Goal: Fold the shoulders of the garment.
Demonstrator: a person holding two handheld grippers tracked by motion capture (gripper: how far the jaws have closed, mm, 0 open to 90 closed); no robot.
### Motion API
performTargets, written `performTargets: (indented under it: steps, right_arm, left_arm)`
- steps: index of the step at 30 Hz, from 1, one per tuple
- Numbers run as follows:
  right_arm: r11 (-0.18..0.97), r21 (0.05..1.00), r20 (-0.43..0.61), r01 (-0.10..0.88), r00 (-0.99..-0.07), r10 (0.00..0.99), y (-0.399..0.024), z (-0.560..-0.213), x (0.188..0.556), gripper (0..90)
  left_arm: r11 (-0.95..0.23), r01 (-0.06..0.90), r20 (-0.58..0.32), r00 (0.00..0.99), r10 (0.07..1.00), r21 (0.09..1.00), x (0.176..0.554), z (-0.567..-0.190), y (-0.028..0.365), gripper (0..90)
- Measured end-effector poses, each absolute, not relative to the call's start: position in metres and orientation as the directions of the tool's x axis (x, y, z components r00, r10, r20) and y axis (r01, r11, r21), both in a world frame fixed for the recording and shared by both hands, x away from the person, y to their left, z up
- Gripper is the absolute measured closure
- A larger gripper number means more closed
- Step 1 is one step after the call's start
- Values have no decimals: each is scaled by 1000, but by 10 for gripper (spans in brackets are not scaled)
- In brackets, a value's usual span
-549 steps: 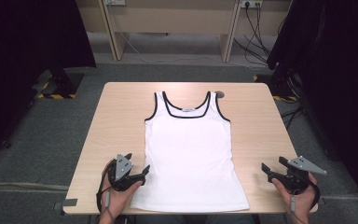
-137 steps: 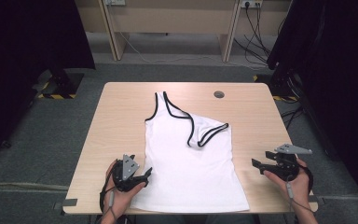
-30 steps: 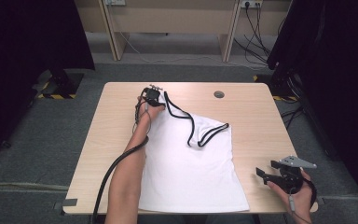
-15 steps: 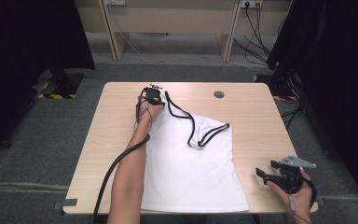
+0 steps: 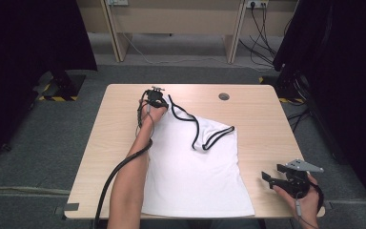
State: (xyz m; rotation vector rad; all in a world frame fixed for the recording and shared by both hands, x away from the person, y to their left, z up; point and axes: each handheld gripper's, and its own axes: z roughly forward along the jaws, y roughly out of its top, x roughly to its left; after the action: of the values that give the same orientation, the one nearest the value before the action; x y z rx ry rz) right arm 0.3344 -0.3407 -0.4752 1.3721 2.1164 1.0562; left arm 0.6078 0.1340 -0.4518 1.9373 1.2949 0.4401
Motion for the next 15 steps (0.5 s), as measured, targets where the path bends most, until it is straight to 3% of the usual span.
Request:
performTargets:
  steps: [8,15]
  right_arm:
    - [236,772,57,590,-435,899,-340,-475,334,255]
    - [241,771,52,589,-436,898,-339,-475,334,254]
  left_arm:
    - [-158,571,-139,442,886,806,583,-440,139,844]
    - [-171,502,-99,466,879,848,558,-435,137,844]
